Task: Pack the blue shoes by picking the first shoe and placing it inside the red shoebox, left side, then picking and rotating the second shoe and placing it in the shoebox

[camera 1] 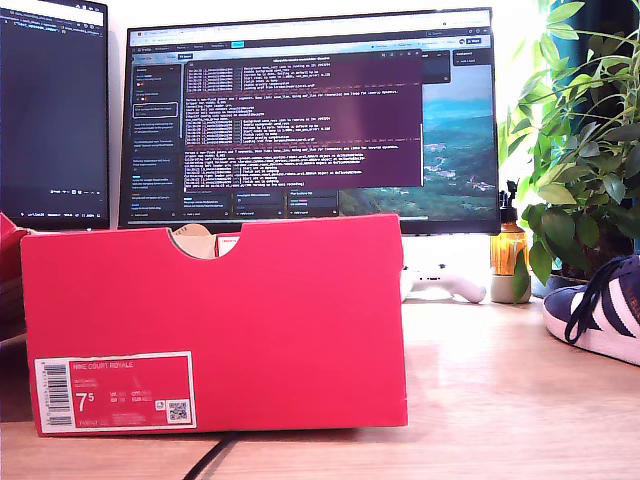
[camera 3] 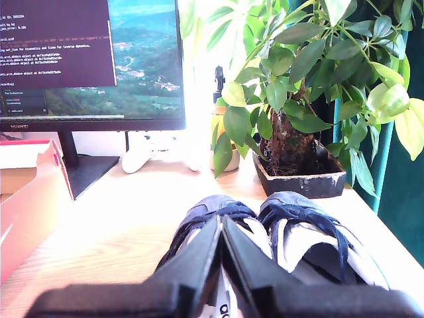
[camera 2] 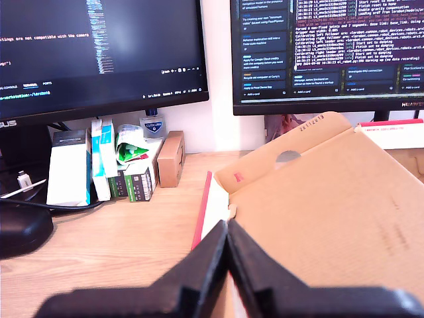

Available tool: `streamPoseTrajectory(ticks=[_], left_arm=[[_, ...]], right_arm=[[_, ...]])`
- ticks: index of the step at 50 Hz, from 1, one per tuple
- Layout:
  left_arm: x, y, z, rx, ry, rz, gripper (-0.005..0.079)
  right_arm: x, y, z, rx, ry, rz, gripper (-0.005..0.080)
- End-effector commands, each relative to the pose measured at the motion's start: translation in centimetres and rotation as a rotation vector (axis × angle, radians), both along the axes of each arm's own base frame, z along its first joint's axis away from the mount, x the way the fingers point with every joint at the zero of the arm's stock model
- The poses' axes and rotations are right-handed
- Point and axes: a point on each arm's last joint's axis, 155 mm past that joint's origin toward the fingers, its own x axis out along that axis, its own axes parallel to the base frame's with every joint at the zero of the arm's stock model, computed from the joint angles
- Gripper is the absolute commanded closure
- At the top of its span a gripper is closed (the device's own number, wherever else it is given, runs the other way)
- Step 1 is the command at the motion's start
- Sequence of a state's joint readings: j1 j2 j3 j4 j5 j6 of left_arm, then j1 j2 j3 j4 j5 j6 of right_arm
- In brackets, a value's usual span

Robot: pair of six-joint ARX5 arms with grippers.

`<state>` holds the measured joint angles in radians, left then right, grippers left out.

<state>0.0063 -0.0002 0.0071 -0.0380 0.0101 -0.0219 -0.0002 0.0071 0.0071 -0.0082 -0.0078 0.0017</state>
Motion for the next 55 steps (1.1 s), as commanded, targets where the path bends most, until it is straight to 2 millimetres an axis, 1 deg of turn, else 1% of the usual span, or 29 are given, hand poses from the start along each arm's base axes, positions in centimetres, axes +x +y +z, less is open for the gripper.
streamPoseTrajectory(ticks=[1,18,25,30,34,40,45,48,51,55], left_arm=[[0.1,-0.3,-0.6,-0.006,0.004,-0.014,0.0762],[0.1,-0.3,-0.6,-0.009,0.004,-0.015,0.0762],[0.1,-0.9,0.1,-0.071,-0.02,-0.048,0.0762],[0.0,-1.8,1.4,-0.108,-0.068,-0.096,0.0762],[-0.3,-2.6,2.7,-0.139,-0.106,-0.143,0.0762],[-1.0,-4.1,5.1,-0.178,-0.151,-0.23,0.0762],[-1.9,-5.7,7.0,-0.222,-0.169,-0.326,0.0762],[-2.6,-6.7,7.9,-0.227,-0.159,-0.384,0.0762],[-3.2,-7.6,8.2,-0.241,-0.122,-0.435,0.0762],[-4.2,-8.7,9.0,-0.239,-0.063,-0.493,0.0762]], right_arm=[[-0.1,-0.2,0.7,0.002,-0.022,-0.01,0.0764],[-0.1,-0.2,0.7,0.007,-0.023,-0.009,0.0764],[-0.1,0.5,1.4,0.121,-0.047,0.031,0.0764],[-0.2,0.9,2.5,0.181,-0.085,0.056,0.0764],[-0.4,1.4,3.7,0.243,-0.119,0.095,0.0764],[-1.0,2.4,6.2,0.304,-0.164,0.159,0.0764],[-1.8,3.1,8.3,0.303,-0.187,0.203,0.0764],[-2.1,3.5,9.1,0.303,-0.171,0.22,0.0764],[-2.4,3.7,9.7,0.305,-0.139,0.228,0.0764],[-2.5,4.0,9.6,0.313,-0.056,0.233,0.0764]])
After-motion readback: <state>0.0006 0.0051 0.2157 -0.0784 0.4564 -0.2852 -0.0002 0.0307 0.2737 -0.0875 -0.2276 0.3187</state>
